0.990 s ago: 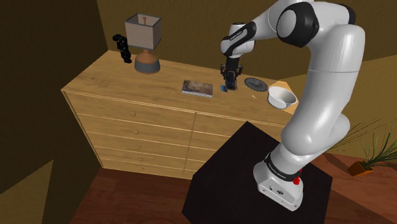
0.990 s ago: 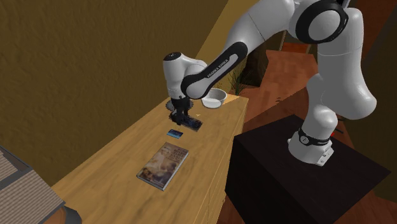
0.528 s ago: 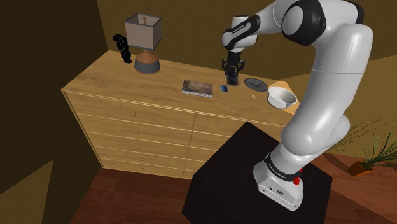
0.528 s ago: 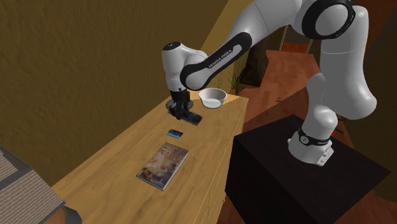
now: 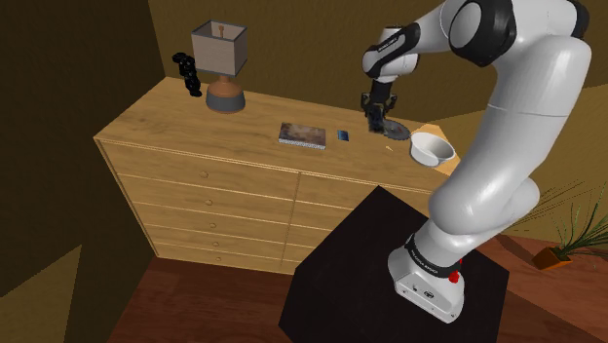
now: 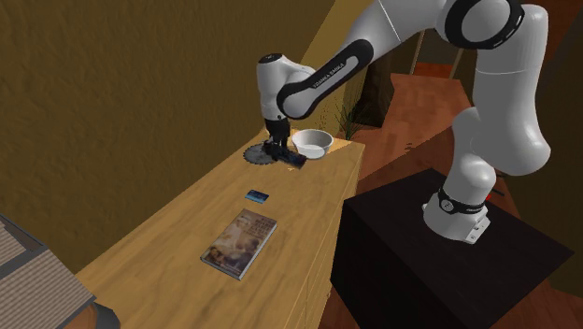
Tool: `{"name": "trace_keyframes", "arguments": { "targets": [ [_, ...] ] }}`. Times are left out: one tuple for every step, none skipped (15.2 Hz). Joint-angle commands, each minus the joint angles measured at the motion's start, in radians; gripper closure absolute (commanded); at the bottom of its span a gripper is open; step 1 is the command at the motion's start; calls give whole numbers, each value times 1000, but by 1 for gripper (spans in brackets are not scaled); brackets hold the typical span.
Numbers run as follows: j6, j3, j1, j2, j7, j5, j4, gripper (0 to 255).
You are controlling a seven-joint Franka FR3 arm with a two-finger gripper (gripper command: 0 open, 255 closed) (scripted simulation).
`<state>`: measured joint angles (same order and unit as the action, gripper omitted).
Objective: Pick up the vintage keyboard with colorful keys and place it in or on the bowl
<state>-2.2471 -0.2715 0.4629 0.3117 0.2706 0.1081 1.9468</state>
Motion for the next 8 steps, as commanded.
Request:
{"name": "trace_keyframes", "arguments": {
  "targets": [
    [-12,-16,30,-11,-47,-1,16,255],
    [-17,-23,44,-16,-69,-2,23,255],
    [-23,-31,59,-20,-91,-3,29,255],
    [-28,-38,73,-23,-113,-5,34,255],
    [-33,-45,88,-25,-136,-7,38,255],
    [-37,-52,103,-27,-160,-9,41,255],
    [-41,-60,118,-27,-183,-12,42,255],
    [-45,-67,133,-27,-207,-15,43,255]
  ]
}}
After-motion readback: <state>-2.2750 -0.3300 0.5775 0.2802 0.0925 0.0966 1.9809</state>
